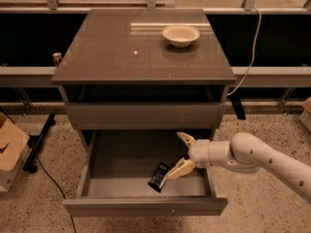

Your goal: Pick rxbar blueberry from middle drawer and place on counter

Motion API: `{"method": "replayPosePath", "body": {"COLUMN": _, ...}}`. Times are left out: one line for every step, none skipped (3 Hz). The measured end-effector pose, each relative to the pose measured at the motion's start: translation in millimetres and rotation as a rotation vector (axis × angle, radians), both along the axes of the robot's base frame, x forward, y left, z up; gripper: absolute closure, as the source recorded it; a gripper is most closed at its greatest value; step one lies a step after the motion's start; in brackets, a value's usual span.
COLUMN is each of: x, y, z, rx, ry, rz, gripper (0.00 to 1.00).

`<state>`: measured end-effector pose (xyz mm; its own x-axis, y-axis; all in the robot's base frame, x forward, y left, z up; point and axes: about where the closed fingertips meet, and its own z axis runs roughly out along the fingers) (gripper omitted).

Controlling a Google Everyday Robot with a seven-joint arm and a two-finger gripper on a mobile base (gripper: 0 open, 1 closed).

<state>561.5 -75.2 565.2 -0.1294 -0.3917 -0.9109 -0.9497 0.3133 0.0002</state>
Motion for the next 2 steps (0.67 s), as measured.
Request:
{"method": "replayPosePath", "body": {"x": 4, "y": 12, "z": -20, "rx": 0.011, "ry": 0.013, "rz": 0.005, "gripper": 0.0}}
{"method": "replayPosePath", "body": {"x": 13, "y": 25, "z": -48, "rx": 0.021, "ry": 0.016, "rz": 0.023, "gripper": 0.0}}
